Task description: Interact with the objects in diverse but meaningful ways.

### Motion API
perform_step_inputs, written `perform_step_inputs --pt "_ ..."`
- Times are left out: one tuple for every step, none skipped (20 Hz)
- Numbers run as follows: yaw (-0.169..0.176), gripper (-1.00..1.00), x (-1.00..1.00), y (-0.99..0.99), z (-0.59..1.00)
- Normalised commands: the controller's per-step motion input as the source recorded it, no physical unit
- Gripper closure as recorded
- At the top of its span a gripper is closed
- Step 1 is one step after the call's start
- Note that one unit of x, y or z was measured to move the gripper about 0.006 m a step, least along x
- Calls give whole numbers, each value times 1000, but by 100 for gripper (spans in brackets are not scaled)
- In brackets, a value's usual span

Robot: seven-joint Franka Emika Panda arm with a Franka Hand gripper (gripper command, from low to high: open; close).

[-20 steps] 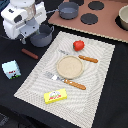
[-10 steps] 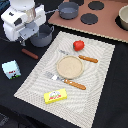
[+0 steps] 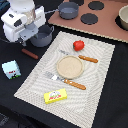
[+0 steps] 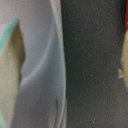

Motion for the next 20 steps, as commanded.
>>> perform_step_inputs --pt "-2 100 -74 9 -206" --pt "-3 100 -80 9 -211" --pt "-1 100 -71 11 -217" --pt "-1 100 -69 14 -220" --pt "0 100 -66 20 -200" --pt "-1 100 -23 23 -140" --pt "-9 100 0 34 0" --pt "-32 100 0 46 54" --pt "-51 100 0 0 346" --pt "-93 100 231 -60 683" --pt "-115 100 380 0 1000" --pt "-108 100 511 0 1000" --pt "-107 100 566 0 1000" --pt "-99 100 634 3 1000" --pt "-96 100 709 23 1000" --pt "-93 100 746 60 1000" --pt "-80 100 817 126 1000" --pt "-60 100 869 171 1000" --pt "-45 100 897 191 1000" --pt "-27 100 920 191 1000"
